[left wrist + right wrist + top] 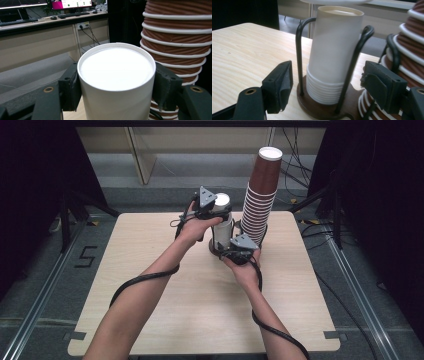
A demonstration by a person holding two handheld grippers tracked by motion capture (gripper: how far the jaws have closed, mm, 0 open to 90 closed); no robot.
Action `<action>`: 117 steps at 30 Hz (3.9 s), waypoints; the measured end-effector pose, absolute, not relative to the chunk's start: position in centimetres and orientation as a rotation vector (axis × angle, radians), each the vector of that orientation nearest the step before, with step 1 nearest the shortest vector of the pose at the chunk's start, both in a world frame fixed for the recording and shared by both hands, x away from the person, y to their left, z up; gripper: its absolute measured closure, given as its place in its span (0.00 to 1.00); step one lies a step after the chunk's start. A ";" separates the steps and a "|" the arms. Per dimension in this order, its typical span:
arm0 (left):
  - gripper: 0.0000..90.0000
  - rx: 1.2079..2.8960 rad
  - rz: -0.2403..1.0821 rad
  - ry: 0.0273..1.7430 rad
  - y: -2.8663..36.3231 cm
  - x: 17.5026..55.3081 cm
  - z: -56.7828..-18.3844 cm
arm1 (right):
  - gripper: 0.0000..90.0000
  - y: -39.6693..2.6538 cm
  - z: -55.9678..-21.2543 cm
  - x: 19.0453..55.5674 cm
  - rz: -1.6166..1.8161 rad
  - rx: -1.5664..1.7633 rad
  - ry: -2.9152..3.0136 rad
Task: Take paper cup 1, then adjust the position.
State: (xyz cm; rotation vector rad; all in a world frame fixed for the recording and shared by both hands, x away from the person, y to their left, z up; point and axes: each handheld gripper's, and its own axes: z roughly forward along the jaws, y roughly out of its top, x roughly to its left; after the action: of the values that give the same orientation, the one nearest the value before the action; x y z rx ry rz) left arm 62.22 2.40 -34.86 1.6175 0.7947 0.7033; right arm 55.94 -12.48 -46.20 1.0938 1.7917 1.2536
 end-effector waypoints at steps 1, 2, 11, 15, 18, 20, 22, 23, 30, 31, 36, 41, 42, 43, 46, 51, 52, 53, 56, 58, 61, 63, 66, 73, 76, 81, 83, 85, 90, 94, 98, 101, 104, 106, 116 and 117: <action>0.37 1.619 0.701 0.795 2.5 62.1 -34.8 | 0.28 -12.8 -46.0 55.8 1.265 1.099 1.814; 0.37 1.618 0.701 0.793 2.6 62.0 -34.7 | 0.28 -13.0 -46.0 55.7 1.275 1.090 1.812; 0.37 1.627 0.706 0.778 3.7 60.1 -34.0 | 0.28 -15.4 -45.4 53.6 1.330 1.078 1.857; 0.37 1.639 0.695 0.764 4.2 58.8 -33.8 | 0.28 -16.6 -45.4 52.3 1.335 1.053 1.875; 0.37 1.639 0.670 0.766 4.8 57.8 -33.9 | 0.28 -17.9 -45.2 51.0 1.323 1.032 1.886; 0.37 1.651 0.667 0.757 5.2 57.0 -34.1 | 0.28 -18.7 -45.1 50.1 1.332 1.045 1.910; 0.37 1.664 0.648 0.757 5.5 56.1 -34.6 | 0.27 -19.4 -45.0 49.3 1.355 1.057 1.911; 0.37 1.671 0.645 0.755 5.7 55.7 -34.8 | 0.27 -20.0 -44.8 48.6 1.361 1.041 1.912; 0.37 1.708 0.607 0.738 6.5 52.6 -36.1 | 0.25 -20.4 -44.6 45.8 1.396 1.016 1.921; 0.37 1.710 0.600 0.738 6.6 52.2 -36.2 | 0.25 -20.2 -44.7 45.3 1.410 1.045 1.942; 0.37 1.734 0.568 0.722 7.0 50.3 -37.2 | 0.21 -19.2 -44.9 44.0 1.437 0.982 1.970; 0.37 1.764 0.538 0.713 7.1 48.8 -38.7 | 0.18 -17.8 -44.8 42.9 1.467 0.915 2.025; 0.37 1.767 0.534 0.715 7.1 48.7 -38.9 | 0.18 -17.8 -44.8 42.9 1.467 0.915 2.025; 0.37 1.770 0.526 0.719 7.1 48.4 -39.1 | 0.18 -17.8 -44.7 42.8 1.449 0.898 2.032; 0.37 1.801 0.520 0.703 7.2 47.6 -39.9 | 0.17 -17.0 -44.8 42.3 1.444 0.875 2.046; 0.37 1.814 0.487 0.705 7.0 46.6 -40.8 | 0.16 -15.9 -44.6 41.9 1.458 0.826 2.064; 0.37 1.817 0.482 0.699 7.0 46.5 -40.9 | 0.16 -15.4 -44.8 41.8 1.454 0.822 2.065; 0.37 1.814 0.476 0.695 6.9 46.5 -41.0 | 0.16 -15.2 -44.8 41.8 1.447 0.832 2.093; 0.37 1.821 0.455 0.692 6.5 46.3 -41.3 | 0.16 -14.6 -45.0 42.1 1.447 0.821 2.091; 0.37 1.827 0.441 0.682 6.2 46.2 -41.5 | 0.16 -14.3 -45.0 42.5 1.457 0.804 2.090; 0.37 1.829 0.427 0.667 5.5 46.1 -41.7 | 0.15 -14.0 -45.2 42.9 1.423 0.807 2.106; 0.37 1.830 0.413 0.665 5.1 46.0 -41.9 | 0.14 -13.8 -45.5 43.2 1.422 0.809 2.107; 0.37 1.826 0.404 0.650 4.9 45.9 -42.1 | 0.11 -13.7 -45.6 43.3 1.416 0.809 2.112; 0.37 1.842 0.391 0.640 4.3 45.5 -42.5 | 0.12 -13.0 -46.0 43.4 1.440 0.822 2.102; 0.37 1.837 0.381 0.631 4.0 45.3 -42.5 | 0.16 -12.9 -46.2 43.6 1.460 0.803 2.077; 0.37 1.835 0.376 0.632 4.0 45.3 -42.4 | 0.24 -13.0 -46.4 43.2 1.428 0.803 2.069; 0.37 1.826 0.371 0.624 4.1 45.4 -42.4 | 0.25 -12.9 -46.5 43.2 1.434 0.809 2.057; 0.36 1.824 0.364 0.641 4.2 45.4 -42.3 | 0.27 -12.9 -46.4 43.1 1.424 0.807 2.060; 0.34 1.821 0.359 0.634 4.2 45.5 -42.4 | 0.30 -12.9 -46.5 42.9 1.418 0.801 2.044; 0.24 1.793 0.418 0.633 4.6 45.8 -41.8 | 0.31 -13.2 -46.6 43.2 1.406 0.822 2.042; 0.20 1.782 0.462 0.616 5.6 45.7 -40.8 | 0.31 -14.1 -46.9 43.6 1.404 0.903 2.054; 0.19 1.783 0.478 0.590 6.6 45.3 -40.2 | 0.31 -15.1 -46.9 44.1 1.441 1.004 2.022; 0.16 1.791 0.488 0.572 7.5 44.8 -40.3 | 0.31 -15.5 -46.8 44.3 1.488 1.070 2.004; 0.15 1.813 0.485 0.558 8.1 44.4 -40.9 | 0.31 -16.1 -46.5 44.5 1.507 1.097 1.976; 0.01 1.856 0.533 0.496 8.7 43.4 -44.6 | 0.31 -17.1 -46.7 45.2 1.736 1.350 1.894; 0.00 1.859 0.531 0.503 8.6 43.3 -44.8 | 0.31 -17.1 -46.8 45.3 1.738 1.370 1.893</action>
State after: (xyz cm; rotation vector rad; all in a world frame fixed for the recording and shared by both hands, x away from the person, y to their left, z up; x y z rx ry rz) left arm 43.30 8.56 -44.84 1.8586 0.5027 0.5309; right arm 45.25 -17.12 -46.76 1.3702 1.8931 1.7377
